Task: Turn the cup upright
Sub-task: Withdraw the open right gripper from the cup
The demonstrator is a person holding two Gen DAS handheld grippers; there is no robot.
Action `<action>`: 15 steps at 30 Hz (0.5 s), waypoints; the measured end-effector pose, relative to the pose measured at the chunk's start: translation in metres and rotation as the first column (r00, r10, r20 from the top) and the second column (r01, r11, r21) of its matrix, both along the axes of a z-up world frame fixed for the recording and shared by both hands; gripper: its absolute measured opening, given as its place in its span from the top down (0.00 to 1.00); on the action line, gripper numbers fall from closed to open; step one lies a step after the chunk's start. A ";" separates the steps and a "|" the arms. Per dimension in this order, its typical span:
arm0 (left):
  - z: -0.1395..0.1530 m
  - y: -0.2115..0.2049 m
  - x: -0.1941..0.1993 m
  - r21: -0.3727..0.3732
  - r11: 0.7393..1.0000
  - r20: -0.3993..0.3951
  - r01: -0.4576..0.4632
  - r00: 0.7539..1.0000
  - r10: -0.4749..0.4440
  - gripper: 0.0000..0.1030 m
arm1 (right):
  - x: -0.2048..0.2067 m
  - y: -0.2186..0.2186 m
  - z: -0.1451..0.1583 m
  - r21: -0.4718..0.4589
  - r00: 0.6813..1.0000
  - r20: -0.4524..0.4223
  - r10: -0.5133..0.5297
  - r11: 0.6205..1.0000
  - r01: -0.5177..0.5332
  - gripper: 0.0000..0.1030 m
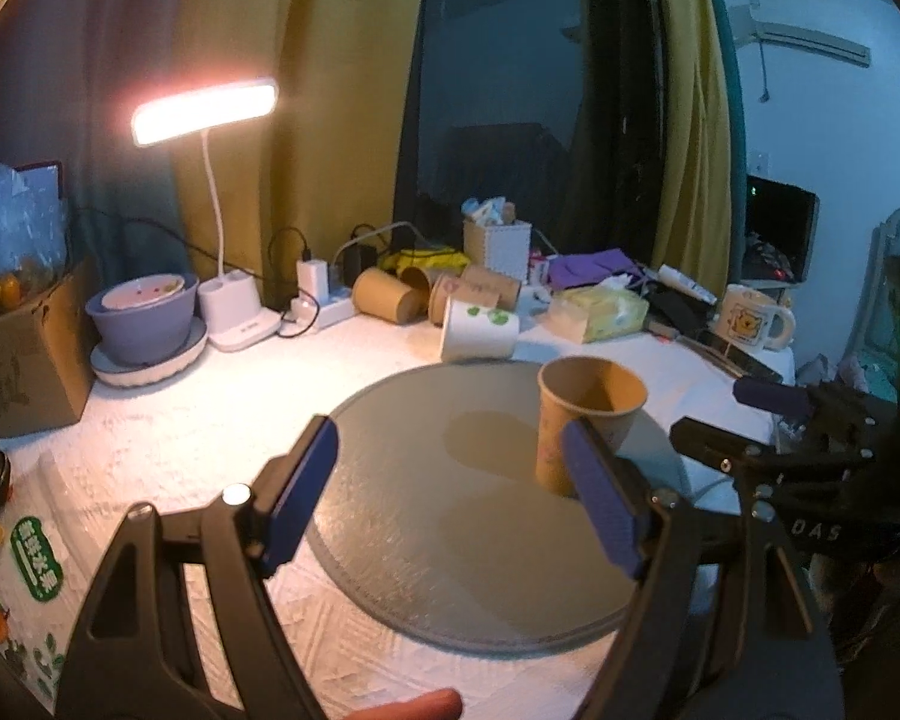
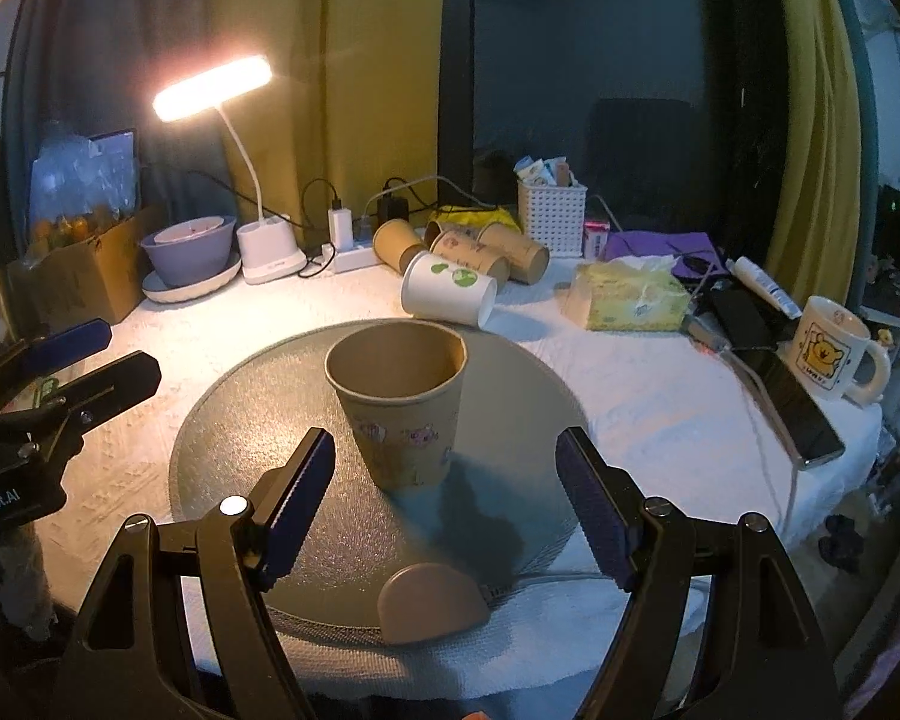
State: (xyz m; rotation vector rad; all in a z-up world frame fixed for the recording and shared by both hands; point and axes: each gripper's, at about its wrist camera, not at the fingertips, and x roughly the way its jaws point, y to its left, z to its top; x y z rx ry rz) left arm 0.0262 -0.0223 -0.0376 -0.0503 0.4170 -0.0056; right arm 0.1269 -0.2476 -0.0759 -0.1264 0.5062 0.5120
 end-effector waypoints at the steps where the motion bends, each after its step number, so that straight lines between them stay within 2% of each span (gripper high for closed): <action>1: 0.002 -0.001 -0.001 0.002 1.000 0.006 0.004 1.000 -0.004 0.24 | -0.001 -0.001 0.002 0.002 1.000 0.004 -0.001 1.000 0.001 0.23; 15: 0.027 -0.015 -0.016 0.032 0.998 0.086 0.055 0.995 -0.057 0.23 | -0.018 -0.015 0.030 0.031 0.998 0.065 -0.024 0.999 0.022 0.23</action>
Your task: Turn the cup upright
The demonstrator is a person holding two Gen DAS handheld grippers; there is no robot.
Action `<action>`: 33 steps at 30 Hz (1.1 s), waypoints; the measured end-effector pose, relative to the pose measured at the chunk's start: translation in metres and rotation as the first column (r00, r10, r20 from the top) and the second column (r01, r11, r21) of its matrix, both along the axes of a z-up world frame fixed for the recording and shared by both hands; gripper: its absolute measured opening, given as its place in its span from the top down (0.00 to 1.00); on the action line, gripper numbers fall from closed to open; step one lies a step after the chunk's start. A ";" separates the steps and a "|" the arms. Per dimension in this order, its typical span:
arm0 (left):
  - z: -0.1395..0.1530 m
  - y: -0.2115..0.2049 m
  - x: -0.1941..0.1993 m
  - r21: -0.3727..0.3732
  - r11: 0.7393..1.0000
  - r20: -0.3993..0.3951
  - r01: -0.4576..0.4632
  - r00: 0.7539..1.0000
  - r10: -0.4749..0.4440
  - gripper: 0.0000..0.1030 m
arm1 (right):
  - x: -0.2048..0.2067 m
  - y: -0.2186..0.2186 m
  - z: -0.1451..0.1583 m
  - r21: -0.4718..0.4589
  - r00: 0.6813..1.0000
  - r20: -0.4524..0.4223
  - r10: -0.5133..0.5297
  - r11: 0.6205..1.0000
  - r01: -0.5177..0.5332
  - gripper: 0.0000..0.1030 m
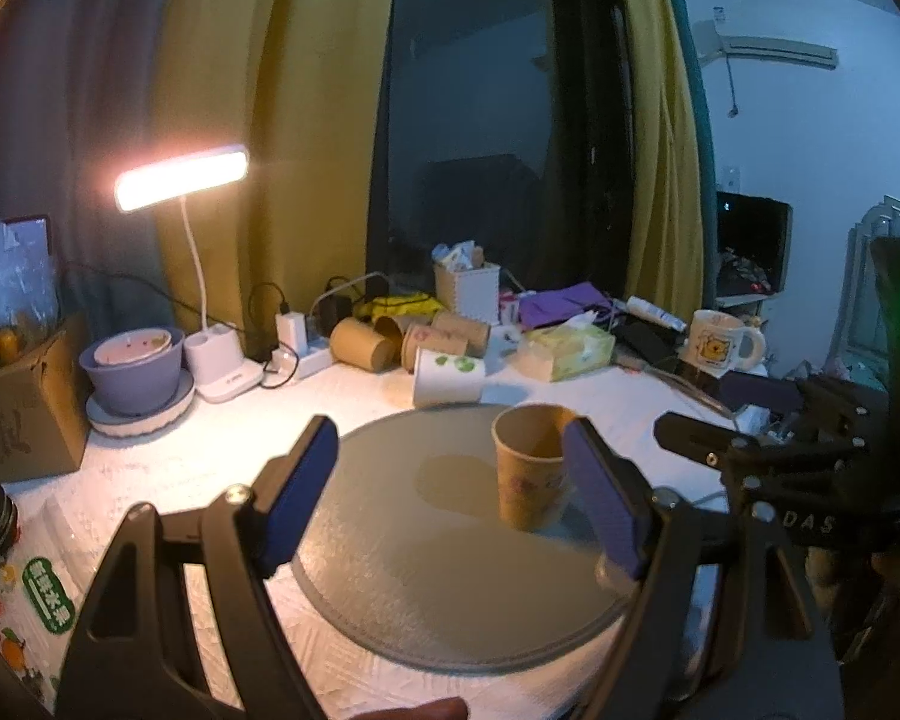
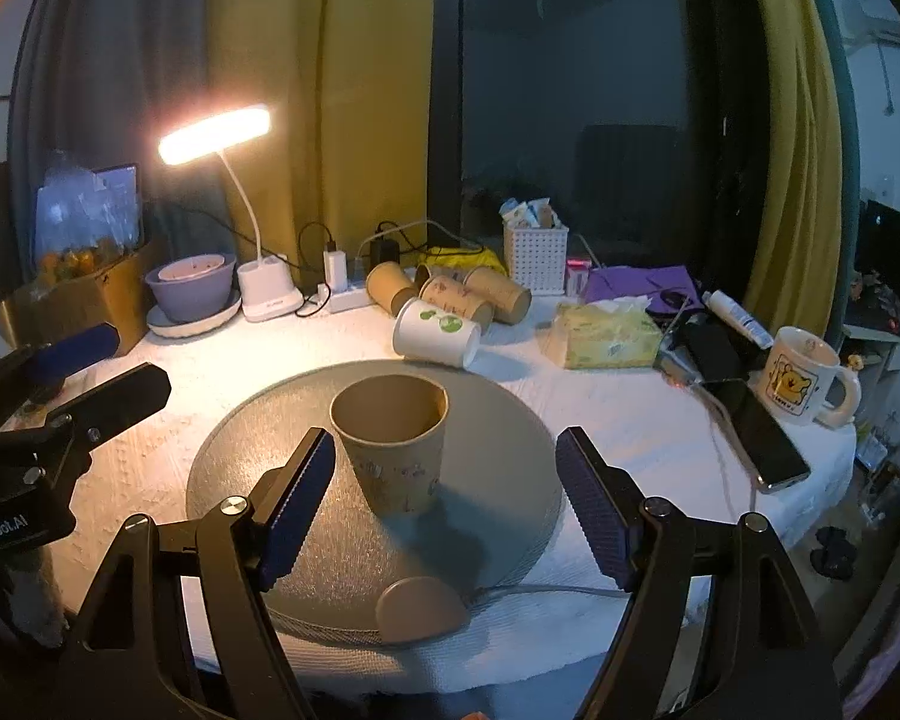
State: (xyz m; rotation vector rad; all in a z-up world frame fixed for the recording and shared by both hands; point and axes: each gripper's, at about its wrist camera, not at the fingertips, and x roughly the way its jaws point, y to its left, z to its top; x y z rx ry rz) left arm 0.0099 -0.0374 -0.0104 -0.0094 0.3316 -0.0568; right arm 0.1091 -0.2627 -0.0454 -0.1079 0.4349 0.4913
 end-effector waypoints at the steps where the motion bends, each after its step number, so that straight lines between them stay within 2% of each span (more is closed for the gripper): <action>1: 0.002 -0.001 -0.001 0.001 1.000 0.006 0.003 1.000 -0.003 0.23 | -0.001 -0.001 0.002 0.002 1.000 0.004 -0.001 1.000 0.001 0.23; 20: 0.028 -0.015 -0.018 0.020 0.999 0.093 0.030 0.995 -0.032 0.23 | -0.019 -0.010 0.033 0.031 0.997 0.079 -0.012 0.999 0.009 0.23; 33: 0.032 -0.011 -0.024 0.015 1.000 0.112 0.021 0.993 -0.023 0.23 | -0.025 -0.012 0.041 0.040 0.995 0.104 -0.009 0.999 0.005 0.23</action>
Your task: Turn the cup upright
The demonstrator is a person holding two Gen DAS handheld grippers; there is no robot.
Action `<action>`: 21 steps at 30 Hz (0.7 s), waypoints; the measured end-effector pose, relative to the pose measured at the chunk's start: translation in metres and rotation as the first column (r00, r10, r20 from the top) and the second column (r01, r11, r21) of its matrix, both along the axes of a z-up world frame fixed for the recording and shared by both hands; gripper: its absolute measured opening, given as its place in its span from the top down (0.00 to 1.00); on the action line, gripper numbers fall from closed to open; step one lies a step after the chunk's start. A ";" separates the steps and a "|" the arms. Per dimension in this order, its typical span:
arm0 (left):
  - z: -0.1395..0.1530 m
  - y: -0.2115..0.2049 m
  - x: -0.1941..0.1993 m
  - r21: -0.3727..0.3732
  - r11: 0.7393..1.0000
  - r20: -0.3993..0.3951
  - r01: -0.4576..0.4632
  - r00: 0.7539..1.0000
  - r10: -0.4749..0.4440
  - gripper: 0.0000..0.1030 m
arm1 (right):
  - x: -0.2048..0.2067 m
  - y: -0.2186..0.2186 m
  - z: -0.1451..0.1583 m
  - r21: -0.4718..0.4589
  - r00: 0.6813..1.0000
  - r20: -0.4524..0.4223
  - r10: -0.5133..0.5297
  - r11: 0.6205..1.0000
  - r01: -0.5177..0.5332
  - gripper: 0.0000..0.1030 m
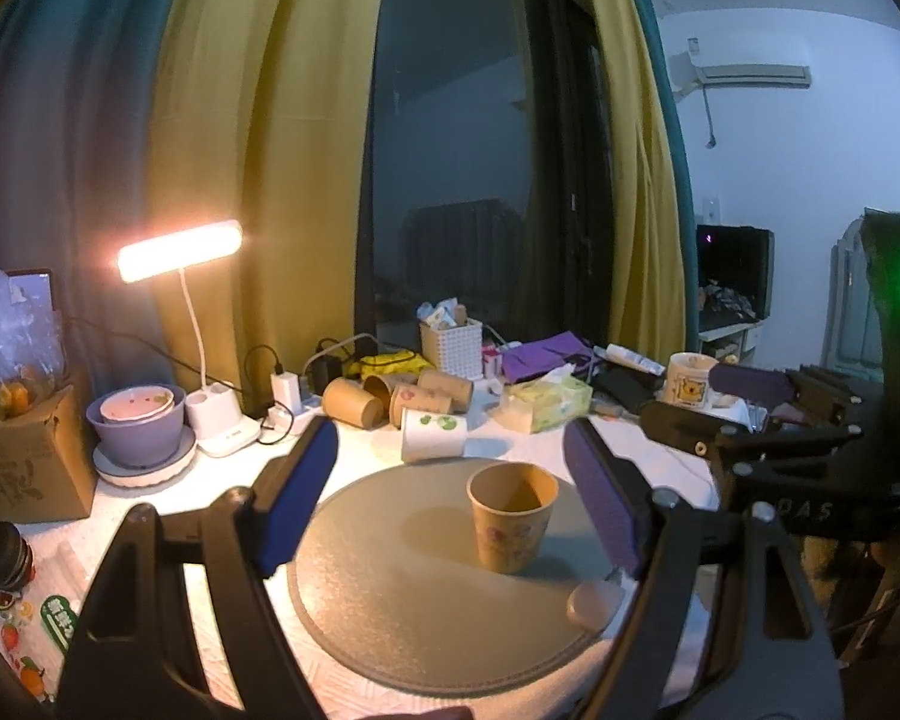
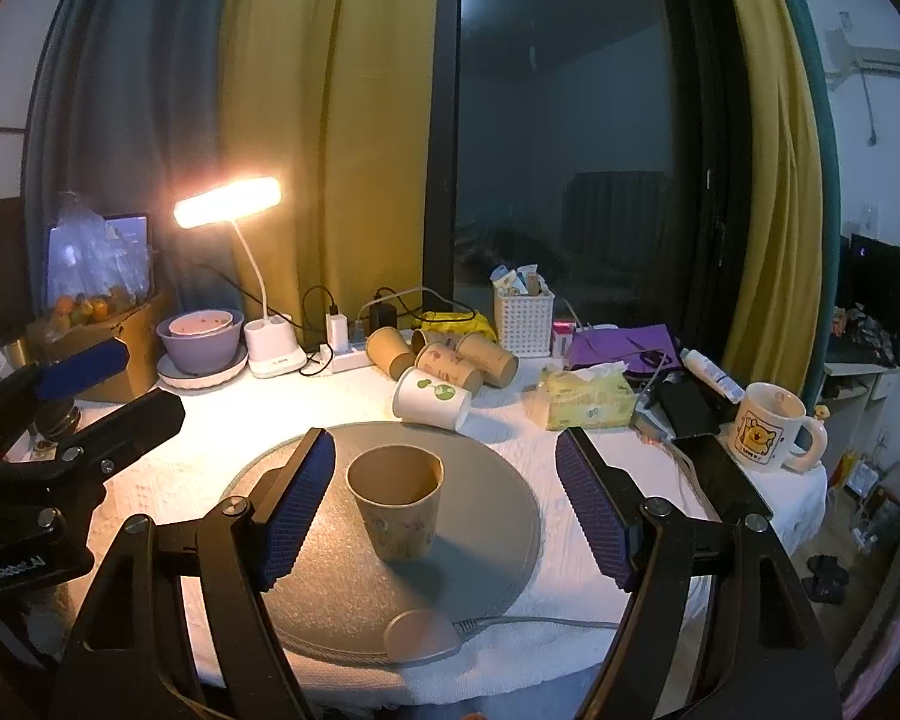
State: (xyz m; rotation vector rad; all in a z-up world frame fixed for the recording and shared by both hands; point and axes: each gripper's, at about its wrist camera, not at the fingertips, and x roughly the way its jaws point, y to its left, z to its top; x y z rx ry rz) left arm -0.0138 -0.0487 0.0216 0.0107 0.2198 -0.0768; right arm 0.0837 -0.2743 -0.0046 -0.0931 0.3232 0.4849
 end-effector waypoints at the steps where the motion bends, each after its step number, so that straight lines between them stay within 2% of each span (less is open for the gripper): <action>1: 0.000 0.001 0.000 -0.001 1.000 -0.001 -0.001 1.000 0.001 0.23 | 0.000 0.000 0.000 0.000 1.000 -0.001 0.001 1.000 -0.001 0.23; 21: -0.005 0.002 0.008 -0.010 1.000 -0.031 -0.028 0.999 0.028 0.23 | 0.009 -0.002 -0.008 -0.001 0.999 -0.039 -0.010 1.000 0.010 0.23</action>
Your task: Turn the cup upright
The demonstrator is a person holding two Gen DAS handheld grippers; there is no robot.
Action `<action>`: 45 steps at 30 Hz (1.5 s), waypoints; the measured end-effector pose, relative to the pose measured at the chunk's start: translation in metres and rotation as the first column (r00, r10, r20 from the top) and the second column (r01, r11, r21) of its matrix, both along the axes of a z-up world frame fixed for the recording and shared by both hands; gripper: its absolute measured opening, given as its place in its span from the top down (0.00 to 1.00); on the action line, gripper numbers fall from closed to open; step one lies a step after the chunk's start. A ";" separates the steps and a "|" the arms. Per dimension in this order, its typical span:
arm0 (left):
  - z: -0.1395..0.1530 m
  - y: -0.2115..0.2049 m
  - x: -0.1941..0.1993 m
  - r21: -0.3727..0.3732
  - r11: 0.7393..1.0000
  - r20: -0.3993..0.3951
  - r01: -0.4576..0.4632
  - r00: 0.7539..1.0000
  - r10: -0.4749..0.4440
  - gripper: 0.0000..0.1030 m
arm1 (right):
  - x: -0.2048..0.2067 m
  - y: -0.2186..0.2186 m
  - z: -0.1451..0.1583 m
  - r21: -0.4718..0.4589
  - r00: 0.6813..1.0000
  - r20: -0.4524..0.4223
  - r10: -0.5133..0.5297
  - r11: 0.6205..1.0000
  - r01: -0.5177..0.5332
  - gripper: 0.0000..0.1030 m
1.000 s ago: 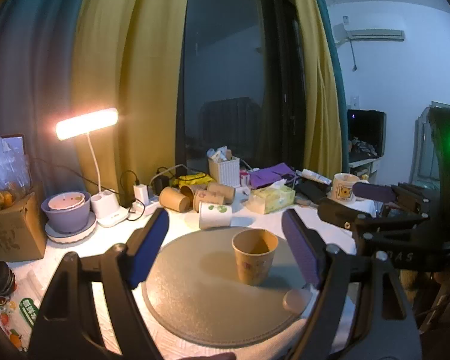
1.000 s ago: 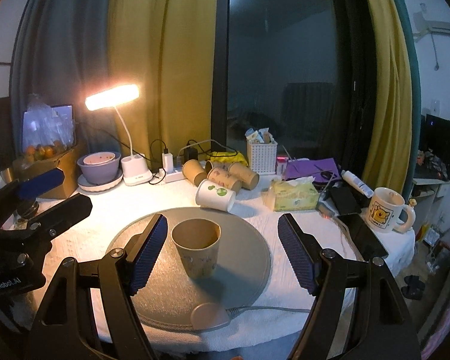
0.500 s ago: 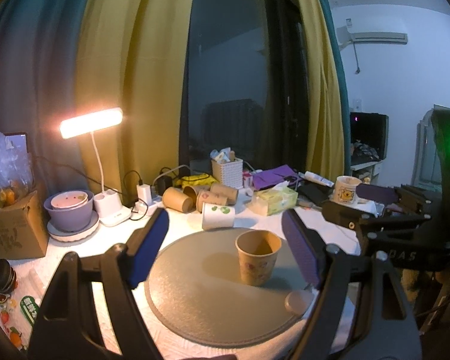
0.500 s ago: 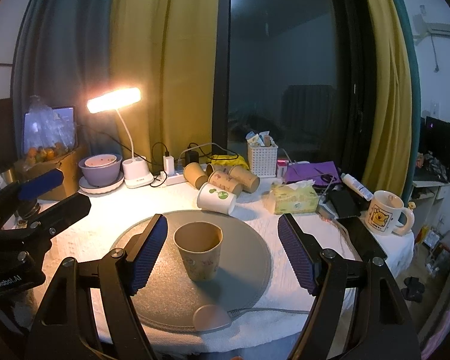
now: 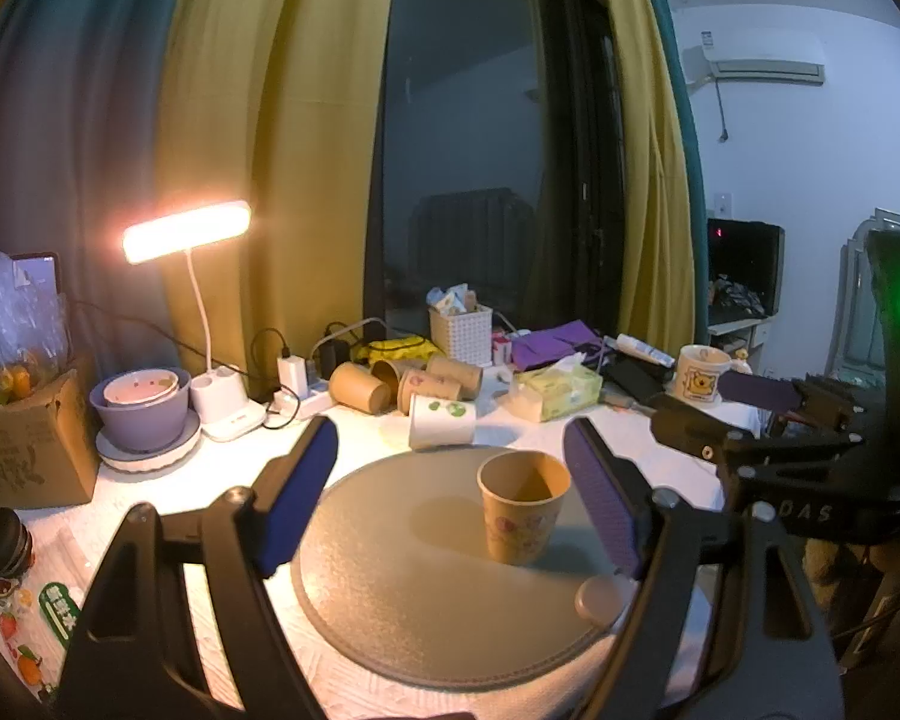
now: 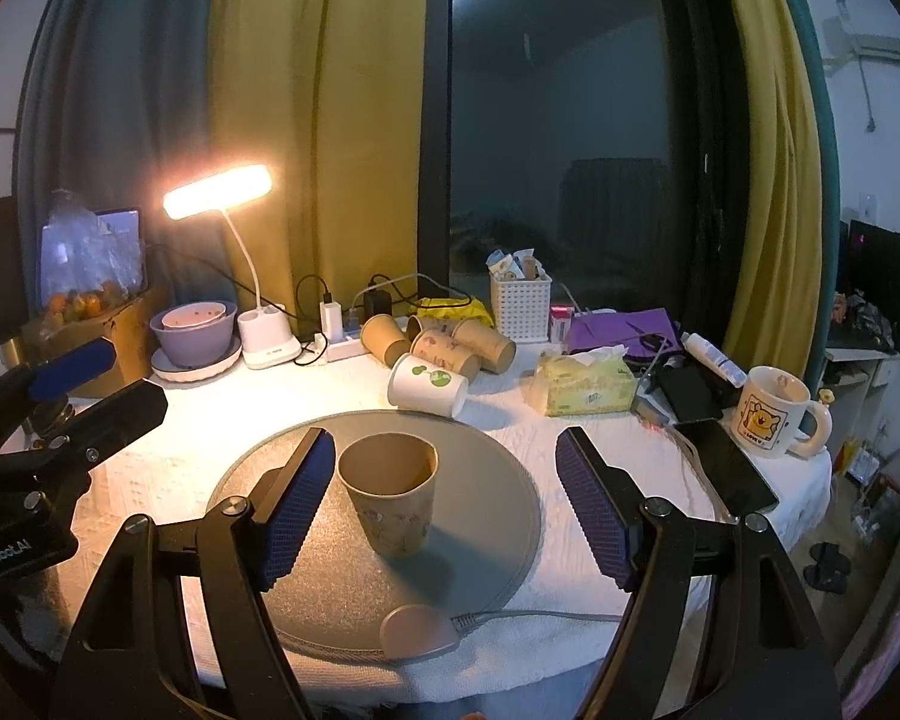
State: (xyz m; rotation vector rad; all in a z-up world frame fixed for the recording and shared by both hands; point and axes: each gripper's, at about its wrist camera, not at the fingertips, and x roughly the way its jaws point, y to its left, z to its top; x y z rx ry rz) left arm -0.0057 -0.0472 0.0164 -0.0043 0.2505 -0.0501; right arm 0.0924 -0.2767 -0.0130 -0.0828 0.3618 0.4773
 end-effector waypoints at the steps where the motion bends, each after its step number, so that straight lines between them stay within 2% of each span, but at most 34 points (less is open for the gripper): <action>1: -0.001 0.000 0.000 0.000 1.000 0.000 0.000 1.000 0.000 0.23 | 0.001 0.000 0.000 0.000 1.000 -0.001 0.000 1.000 0.000 0.23; 45: -0.004 -0.003 0.001 -0.004 1.000 -0.007 0.001 1.000 -0.001 0.23 | 0.002 0.000 -0.002 -0.002 1.000 -0.005 0.001 1.000 -0.001 0.23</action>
